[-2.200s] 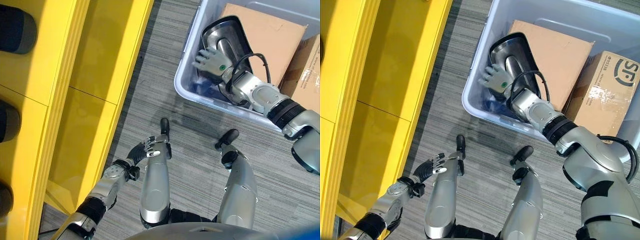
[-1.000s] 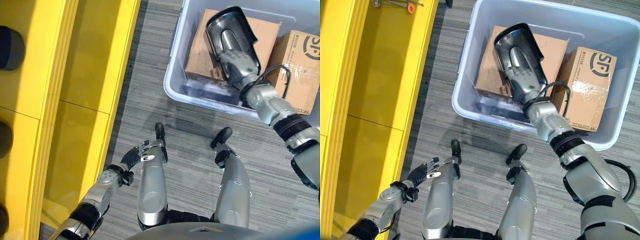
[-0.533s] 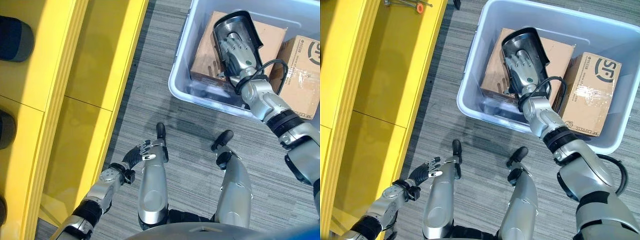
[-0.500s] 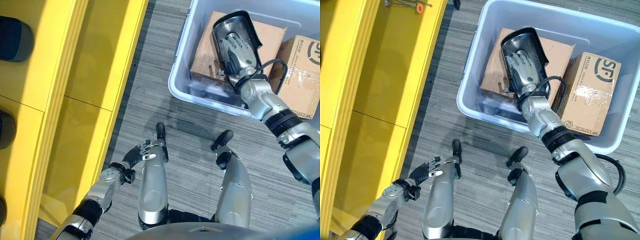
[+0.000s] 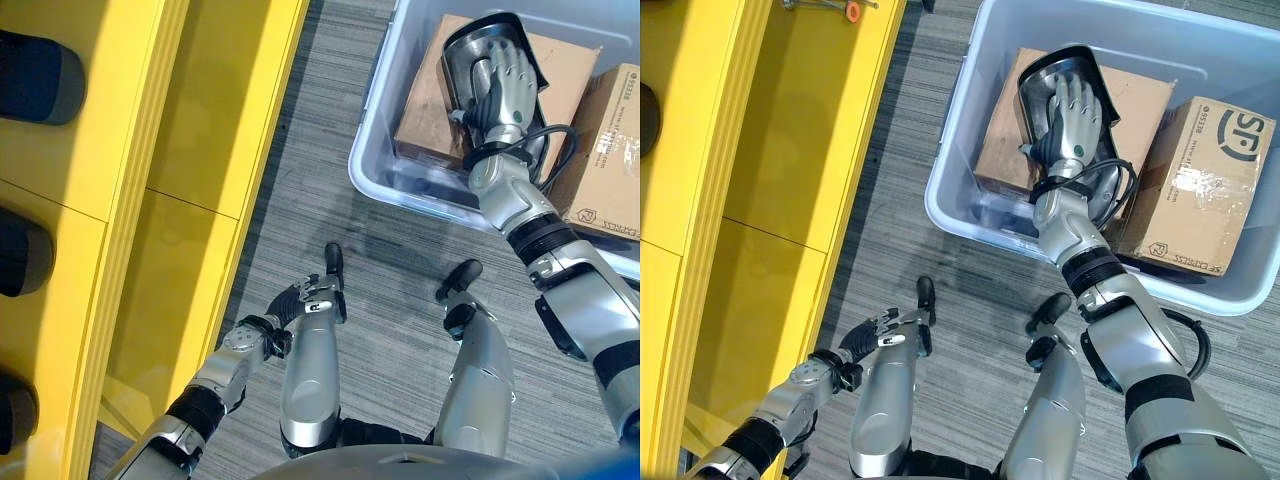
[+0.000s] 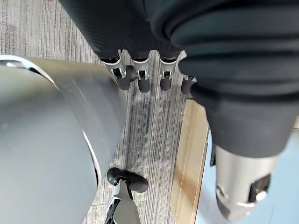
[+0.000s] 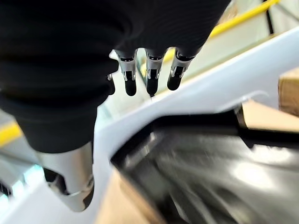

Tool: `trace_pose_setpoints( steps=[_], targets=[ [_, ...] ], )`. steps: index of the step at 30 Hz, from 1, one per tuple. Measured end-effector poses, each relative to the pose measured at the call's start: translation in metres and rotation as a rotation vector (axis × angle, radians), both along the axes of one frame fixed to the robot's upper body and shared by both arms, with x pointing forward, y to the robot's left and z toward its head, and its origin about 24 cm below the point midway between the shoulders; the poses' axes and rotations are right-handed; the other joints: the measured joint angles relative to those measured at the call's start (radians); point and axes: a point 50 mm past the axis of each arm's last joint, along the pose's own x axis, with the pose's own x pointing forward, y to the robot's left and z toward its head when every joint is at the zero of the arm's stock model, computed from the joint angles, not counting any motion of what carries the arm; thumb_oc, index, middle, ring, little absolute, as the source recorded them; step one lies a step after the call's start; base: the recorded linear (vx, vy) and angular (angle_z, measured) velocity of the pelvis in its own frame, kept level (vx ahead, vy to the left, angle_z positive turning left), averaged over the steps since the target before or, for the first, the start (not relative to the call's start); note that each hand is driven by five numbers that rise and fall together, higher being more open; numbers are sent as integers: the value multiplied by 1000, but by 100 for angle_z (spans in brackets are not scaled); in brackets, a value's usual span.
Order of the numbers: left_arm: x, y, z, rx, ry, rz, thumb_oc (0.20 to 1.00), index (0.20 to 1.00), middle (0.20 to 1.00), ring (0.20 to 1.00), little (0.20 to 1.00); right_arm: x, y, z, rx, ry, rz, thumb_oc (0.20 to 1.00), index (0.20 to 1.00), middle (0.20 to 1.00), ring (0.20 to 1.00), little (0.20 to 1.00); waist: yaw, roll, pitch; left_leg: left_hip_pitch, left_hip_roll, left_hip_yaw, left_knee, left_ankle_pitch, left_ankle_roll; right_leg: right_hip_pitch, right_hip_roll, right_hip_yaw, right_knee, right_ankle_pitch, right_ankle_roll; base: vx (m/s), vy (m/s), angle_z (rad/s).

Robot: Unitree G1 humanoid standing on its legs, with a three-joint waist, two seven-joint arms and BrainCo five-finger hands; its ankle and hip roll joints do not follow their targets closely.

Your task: Move parts from the plastic box to the shelf.

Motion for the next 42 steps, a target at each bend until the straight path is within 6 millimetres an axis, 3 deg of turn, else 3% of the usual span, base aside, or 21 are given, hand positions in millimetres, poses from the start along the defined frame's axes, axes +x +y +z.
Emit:
trace_pose_setpoints(
  steps=[5, 7, 11, 13, 15, 19, 21, 24, 25, 28, 31, 35, 39, 42],
  targets=[
    [0, 2, -2, 2, 5, 2, 1000, 1000, 1000, 1000, 1000, 4, -19, -19, -86, 144, -114, 1000, 1000, 1000, 1000, 1000, 5, 1, -1, -2, -7, -6, 1, -2, 3, -2, -18, -6, 18, -13, 2, -7, -2, 6],
    [0, 1, -2, -3, 1, -6, 1000, 1000, 1000, 1000, 1000, 6, -31, -16, -205, 207, -193, 1000, 1000, 1000, 1000, 1000, 16, 3, -1, -8, -8, -18, 1, -1, 4, -3, -21, -13, 26, -23, 7, -5, -15, 13],
    [-1, 1, 0, -19, -19, -23, 1000, 1000, 1000, 1000, 1000, 11, -23, 2, -574, 221, -189, 1000, 1000, 1000, 1000, 1000, 29, 7, -3, -22, -9, -28, 2, 3, 2, -12, -27, -22, 36, -34, 6, -1, -4, 8],
    [0, 1, 1, -21, -27, -30, 1000, 1000, 1000, 1000, 1000, 12, -18, 3, -677, 245, -155, 1000, 1000, 1000, 1000, 1000, 32, 7, -3, -23, -9, -29, 2, 5, 0, -12, -31, -24, 42, -34, 4, 1, -47, 5],
    [-1, 4, -1, -20, -25, -36, 1000, 1000, 1000, 1000, 1000, 8, -34, -11, -751, 326, -164, 1000, 1000, 1000, 1000, 1000, 50, 7, -3, -23, -4, -34, 2, 6, -4, -7, -30, -30, 45, -33, 2, 34, -45, 6],
    [-2, 7, -1, -19, -40, -58, 1000, 1000, 1000, 1000, 1000, -4, -63, -51, -707, 466, -202, 1000, 1000, 1000, 1000, 1000, 46, 5, -4, -9, -3, -48, 1, 2, -3, 18, -21, -37, 40, -40, 8, -1, -48, 6],
    [-3, 11, -2, -8, -37, -54, 1000, 1000, 1000, 1000, 1000, -5, -66, -51, -755, 468, -206, 1000, 1000, 1000, 1000, 1000, 40, 5, -4, -5, -1, -47, 1, 2, -3, 23, -12, -37, 28, -34, 7, -49, -40, -9],
    [-4, 14, -2, 1, -35, -50, 1000, 1000, 1000, 1000, 1000, -5, -64, -51, -970, 463, -167, 1000, 1000, 1000, 1000, 1000, 22, 4, -4, -12, 10, -43, 1, -4, 1, 23, 2, -37, 8, -31, 12, 35, -24, -11],
    [-4, 13, -3, 3, -41, -51, 1000, 1000, 1000, 1000, 1000, -4, -60, -52, -1110, 468, -110, 1000, 1000, 1000, 1000, 1000, 18, 1, -6, -3, 15, -38, -7, 5, -2, 25, 8, -37, 4, -22, -1, -18, -20, -11],
    [-7, 23, -3, 15, -43, -20, 1000, 1000, 1000, 1000, 1000, -8, -54, -57, -1243, 458, 3, 1000, 1000, 1000, 1000, 1000, 6, -20, -17, -2, 20, -35, -19, 9, -4, 21, 18, -35, -6, -25, 8, -13, -32, -6],
    [-8, 34, -1, 32, -46, -5, 1000, 1000, 1000, 1000, 1000, -14, -55, -66, -1281, 470, 66, 1000, 1000, 1000, 1000, 1000, 7, -34, -24, -2, 25, -32, -29, 13, -7, 22, 26, -36, -19, -16, 5, -29, -13, -3],
    [-13, 46, -1, 61, -33, 9, 1000, 1000, 1000, 1000, 1000, -16, -60, -63, -1336, 455, 84, 1000, 1000, 1000, 1000, 1000, 9, -36, -23, -7, 24, -26, -31, 19, -11, 24, 35, -37, -39, 7, -3, -41, -1, -3],
    [-17, 46, -4, 30, -16, 10, 1000, 1000, 1000, 1000, 1000, -23, -64, -69, -1356, 409, 174, 1000, 1000, 1000, 1000, 1000, 11, -49, -21, 1, 24, -28, -30, 14, -6, 40, 39, -38, -54, 12, 3, 1, -30, 1],
    [-19, 47, -6, 12, -6, 25, 1000, 1000, 1000, 1000, 1000, -23, -60, -62, -1282, 330, 189, 1000, 1000, 1000, 1000, 1000, 10, -55, -19, -3, 27, -28, -27, 18, -10, 38, 40, -41, -56, 17, 0, -34, -27, -1]
  ],
)
